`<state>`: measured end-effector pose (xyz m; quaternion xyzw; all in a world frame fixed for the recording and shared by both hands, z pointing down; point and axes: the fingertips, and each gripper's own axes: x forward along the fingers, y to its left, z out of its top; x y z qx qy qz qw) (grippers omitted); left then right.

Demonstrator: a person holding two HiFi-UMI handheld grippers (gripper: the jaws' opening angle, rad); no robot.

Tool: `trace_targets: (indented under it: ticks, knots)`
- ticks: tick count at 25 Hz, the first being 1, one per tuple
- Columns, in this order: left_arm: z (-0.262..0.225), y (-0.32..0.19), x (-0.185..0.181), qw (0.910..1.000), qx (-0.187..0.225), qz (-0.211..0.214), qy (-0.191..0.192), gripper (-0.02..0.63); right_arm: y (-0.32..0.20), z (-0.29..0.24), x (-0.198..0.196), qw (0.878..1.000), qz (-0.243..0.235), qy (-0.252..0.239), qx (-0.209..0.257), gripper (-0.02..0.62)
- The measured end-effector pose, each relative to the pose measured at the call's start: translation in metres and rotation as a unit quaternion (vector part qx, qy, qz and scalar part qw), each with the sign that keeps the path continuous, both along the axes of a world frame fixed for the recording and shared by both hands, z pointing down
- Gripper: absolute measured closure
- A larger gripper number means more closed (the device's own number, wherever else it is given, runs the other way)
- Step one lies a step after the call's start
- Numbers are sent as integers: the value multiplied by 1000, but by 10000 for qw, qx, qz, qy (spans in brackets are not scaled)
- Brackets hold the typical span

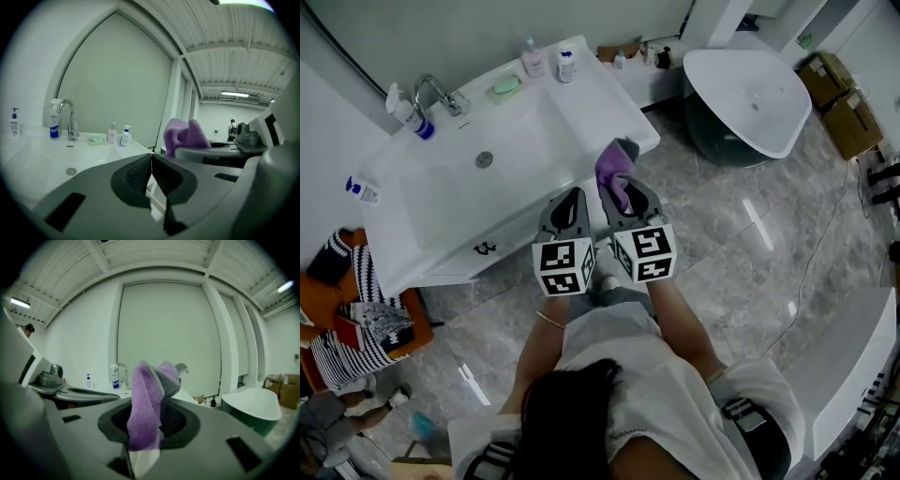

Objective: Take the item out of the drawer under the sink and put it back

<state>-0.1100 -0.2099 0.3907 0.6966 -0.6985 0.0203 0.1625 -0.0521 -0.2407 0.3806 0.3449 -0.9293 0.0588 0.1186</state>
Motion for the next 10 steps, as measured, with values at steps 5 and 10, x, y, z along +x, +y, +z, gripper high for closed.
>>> trace_targets:
  ticks: [5, 10]
  knots:
    - [-1, -2, -6, 10000, 9, -28, 27, 601, 0, 1, -4, 9999, -7, 104, 50, 468]
    - [4, 0, -8, 10000, -26, -33, 70, 601, 7, 1, -12, 9999, -112, 123, 17, 468]
